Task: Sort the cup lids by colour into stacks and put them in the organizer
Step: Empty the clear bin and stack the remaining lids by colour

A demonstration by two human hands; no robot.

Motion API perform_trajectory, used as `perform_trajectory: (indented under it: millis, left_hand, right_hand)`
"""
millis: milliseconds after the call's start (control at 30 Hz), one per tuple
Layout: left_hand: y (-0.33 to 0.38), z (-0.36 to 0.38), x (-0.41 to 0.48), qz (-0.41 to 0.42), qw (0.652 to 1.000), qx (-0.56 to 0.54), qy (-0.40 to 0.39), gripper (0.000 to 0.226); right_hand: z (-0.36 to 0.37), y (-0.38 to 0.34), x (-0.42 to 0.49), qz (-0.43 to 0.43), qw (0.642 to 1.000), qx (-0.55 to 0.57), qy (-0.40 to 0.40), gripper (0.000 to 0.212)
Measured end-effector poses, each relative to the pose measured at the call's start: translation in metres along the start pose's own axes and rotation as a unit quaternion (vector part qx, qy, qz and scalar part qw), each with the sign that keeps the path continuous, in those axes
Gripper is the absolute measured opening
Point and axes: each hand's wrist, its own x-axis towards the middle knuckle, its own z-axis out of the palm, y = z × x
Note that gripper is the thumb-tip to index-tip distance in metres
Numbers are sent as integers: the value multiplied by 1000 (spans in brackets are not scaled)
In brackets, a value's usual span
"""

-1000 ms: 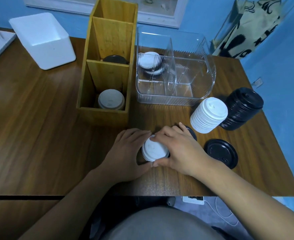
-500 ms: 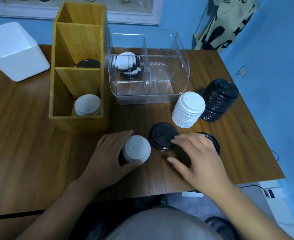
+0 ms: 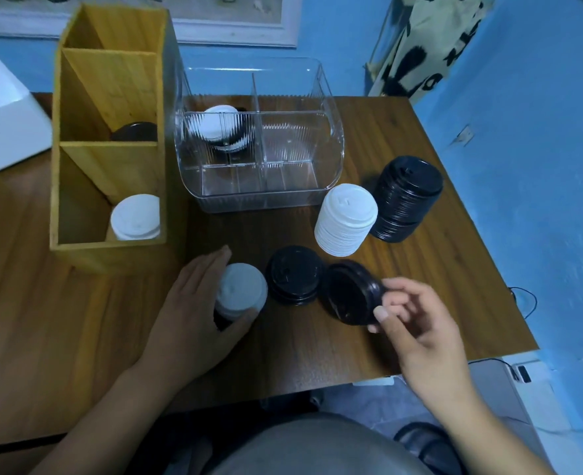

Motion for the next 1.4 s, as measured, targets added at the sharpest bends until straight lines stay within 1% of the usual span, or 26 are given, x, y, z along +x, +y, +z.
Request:
perform_trajectory:
  millis: [67, 100, 133, 200, 300, 367, 433, 467, 500, 567, 600, 633, 667, 700, 733, 767, 867, 933, 1133, 1333, 1400]
  left_hand:
    - [6, 0, 4, 14, 1000, 9, -2, 87]
    - [9, 1, 7, 19, 1000, 17, -6, 86]
    - [11, 2, 9, 25, 999, 26, -8, 85]
    - [17, 4, 14, 41, 998, 43, -4, 82]
    - [23, 8, 22, 54, 996, 68, -8, 83]
    - [24, 11, 25, 50, 995, 80, -13, 86]
    - [25, 15, 28, 42, 995, 89, -25, 89]
    - [24, 17, 29, 41, 995, 91, -31, 91]
    - [24, 18, 29, 42, 994, 92, -35, 91]
    - [24, 21, 30, 44, 994, 91, -40, 92]
    - [23, 22, 31, 46, 994, 92, -39, 91]
    - [23, 23, 31, 49, 994, 93, -38, 90]
    - [23, 24, 31, 52, 994, 94, -34, 88]
    - [23, 24, 32, 56, 994, 92, -29, 86]
    - [22, 24, 32, 60, 994, 88, -24, 85]
    - [21, 25, 33, 63, 994, 84, -19, 84]
    - [20, 25, 33, 64, 995, 81, -14, 84]
    - [20, 26, 34, 63, 994, 83, -16, 84]
    - [23, 26, 41, 50, 995, 81, -30, 92]
    - [19, 29, 44, 59, 996, 65, -12, 90]
    - [19, 30, 45, 65, 996, 58, -11, 89]
  right_hand:
    - [-1, 4, -2, 81, 991, 100, 34, 42]
    - [-3, 7, -4, 118, 985, 120, 46, 50]
    - [-4, 10, -6, 145, 981, 118, 52, 57]
    - [-7, 16, -13, 173, 981, 72, 41, 62]
    - [-11, 20, -21, 175, 985, 5, 1, 77]
    - [-14, 17, -21, 148, 988, -43, -15, 76]
    - [-21, 14, -12, 60, 988, -141, -21, 66]
    - [-27, 12, -5, 6, 978, -204, -35, 63]
    - [-33, 12, 4, -44, 959, -272, -67, 62]
    - [-42, 13, 23, -125, 897, -385, -176, 71]
    - [-43, 16, 31, -142, 868, -416, -230, 78]
    - [-41, 17, 38, -145, 846, -437, -267, 83]
    - [-38, 19, 41, -145, 832, -452, -287, 87]
    - [-35, 20, 43, -143, 825, -461, -294, 88]
    - [-34, 21, 43, -143, 827, -456, -297, 88]
    - [-34, 19, 43, -140, 835, -441, -298, 87]
    - [-38, 6, 46, -133, 876, -370, -278, 85]
    - [-32, -8, 52, -140, 884, -359, -264, 86]
    - [18, -20, 81, -176, 844, -413, -294, 90]
    - [42, -18, 101, -159, 813, -454, -327, 91]
    - [43, -18, 101, -143, 808, -462, -336, 90]
